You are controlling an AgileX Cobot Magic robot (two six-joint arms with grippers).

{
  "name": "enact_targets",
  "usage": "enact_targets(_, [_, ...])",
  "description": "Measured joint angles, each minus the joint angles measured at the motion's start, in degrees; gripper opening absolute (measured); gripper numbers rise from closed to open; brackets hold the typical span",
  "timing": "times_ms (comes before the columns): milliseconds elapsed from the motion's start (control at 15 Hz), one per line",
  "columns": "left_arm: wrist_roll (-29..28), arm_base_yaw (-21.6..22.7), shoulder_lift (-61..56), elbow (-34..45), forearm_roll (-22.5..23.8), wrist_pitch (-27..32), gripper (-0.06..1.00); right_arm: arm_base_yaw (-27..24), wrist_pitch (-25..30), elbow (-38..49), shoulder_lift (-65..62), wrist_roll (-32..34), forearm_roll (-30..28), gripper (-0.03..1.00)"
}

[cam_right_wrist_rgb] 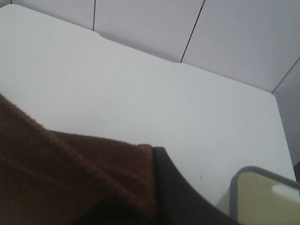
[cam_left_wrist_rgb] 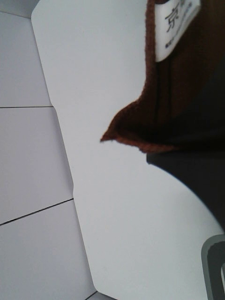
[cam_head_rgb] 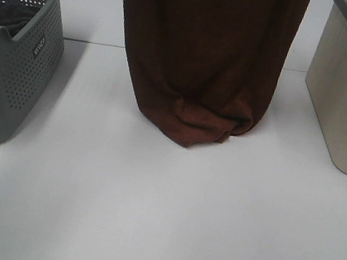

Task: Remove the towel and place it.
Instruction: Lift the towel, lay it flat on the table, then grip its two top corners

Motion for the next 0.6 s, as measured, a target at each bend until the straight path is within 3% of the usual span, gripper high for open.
enact_targets(133, [-0.1, 3.1, 3.9, 0.1, -0.9, -8.1, 0.0, -0.6, -9.3, -0.7, 4.8, 4.4, -5.1, 0.0])
enact_targets(200, [-0.1, 5.1, 5.0, 0.2, -0.8, -16.7, 0.0, -0.7, -16.7, -4.1, 7.6, 5.6, -9.2, 0.0])
enact_targets(333, [-0.1, 6.4, 3.5, 0.1, 0.2, -27.7, 0.0, -0.7, -20.5, -9.6, 8.0, 5.7, -10.9, 0.0])
enact_targets(600, [0.3, 6.8, 0.1, -1.5, 2.7, -44.7, 0.0, -0.7, -21.8, -18.7, 7.2, 5.7, -11.5, 0.0])
